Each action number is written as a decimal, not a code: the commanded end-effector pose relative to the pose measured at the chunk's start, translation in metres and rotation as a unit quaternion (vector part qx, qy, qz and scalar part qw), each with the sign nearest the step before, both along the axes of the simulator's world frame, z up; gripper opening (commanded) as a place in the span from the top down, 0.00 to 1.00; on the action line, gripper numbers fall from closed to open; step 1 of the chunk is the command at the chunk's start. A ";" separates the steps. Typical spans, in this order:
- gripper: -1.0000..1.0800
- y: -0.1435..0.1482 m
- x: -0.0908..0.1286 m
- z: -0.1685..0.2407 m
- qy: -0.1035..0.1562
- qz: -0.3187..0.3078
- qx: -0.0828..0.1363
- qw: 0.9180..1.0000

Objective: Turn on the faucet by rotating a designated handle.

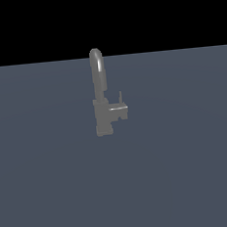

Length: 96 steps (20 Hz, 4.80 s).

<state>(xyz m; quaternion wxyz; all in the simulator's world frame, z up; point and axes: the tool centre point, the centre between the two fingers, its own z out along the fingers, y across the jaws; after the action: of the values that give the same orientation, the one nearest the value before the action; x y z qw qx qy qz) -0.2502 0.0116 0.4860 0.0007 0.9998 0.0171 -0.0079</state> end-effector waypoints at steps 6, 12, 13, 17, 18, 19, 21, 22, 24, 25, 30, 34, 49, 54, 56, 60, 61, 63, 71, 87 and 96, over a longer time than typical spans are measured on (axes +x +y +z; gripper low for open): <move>1.00 0.000 0.003 0.000 0.004 -0.004 0.003 1.000; 1.00 0.002 0.016 -0.002 0.020 -0.018 0.016 1.000; 1.00 0.002 0.019 -0.003 0.024 -0.021 0.019 0.999; 1.00 0.003 0.035 -0.006 0.042 -0.038 0.035 0.998; 1.00 0.003 0.039 -0.007 0.048 -0.043 0.039 0.997; 1.00 0.003 0.044 -0.008 0.054 -0.048 0.044 0.996; 1.00 0.004 0.054 -0.010 0.067 -0.060 0.055 0.994; 1.00 0.004 0.060 -0.012 0.074 -0.066 0.060 0.993; 1.00 0.004 0.071 -0.015 0.088 -0.078 0.072 0.990; 1.00 0.003 0.077 -0.016 0.095 -0.085 0.078 0.989; 1.00 0.002 0.105 -0.026 0.130 -0.116 0.107 0.979; 1.00 0.000 0.127 -0.036 0.159 -0.142 0.130 0.968; 1.00 -0.013 0.207 -0.086 0.268 -0.238 0.222 0.907; 1.00 -0.019 0.231 -0.108 0.304 -0.270 0.252 0.878; 1.00 -0.021 0.240 -0.118 0.319 -0.282 0.265 0.865; 1.00 -0.026 0.258 -0.139 0.348 -0.308 0.290 0.837; 1.00 -0.027 0.262 -0.144 0.356 -0.314 0.296 0.829; 1.00 -0.030 0.270 -0.156 0.370 -0.327 0.309 0.813; 1.00 -0.039 0.300 -0.210 0.430 -0.380 0.360 0.736; 1.00 -0.041 0.330 -0.325 0.526 -0.467 0.441 0.557; 1.00 -0.038 0.331 -0.346 0.539 -0.479 0.453 0.524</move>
<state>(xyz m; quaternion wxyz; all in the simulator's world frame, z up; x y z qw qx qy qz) 0.0804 -0.0269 0.1401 -0.4645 0.5296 -0.4659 -0.5355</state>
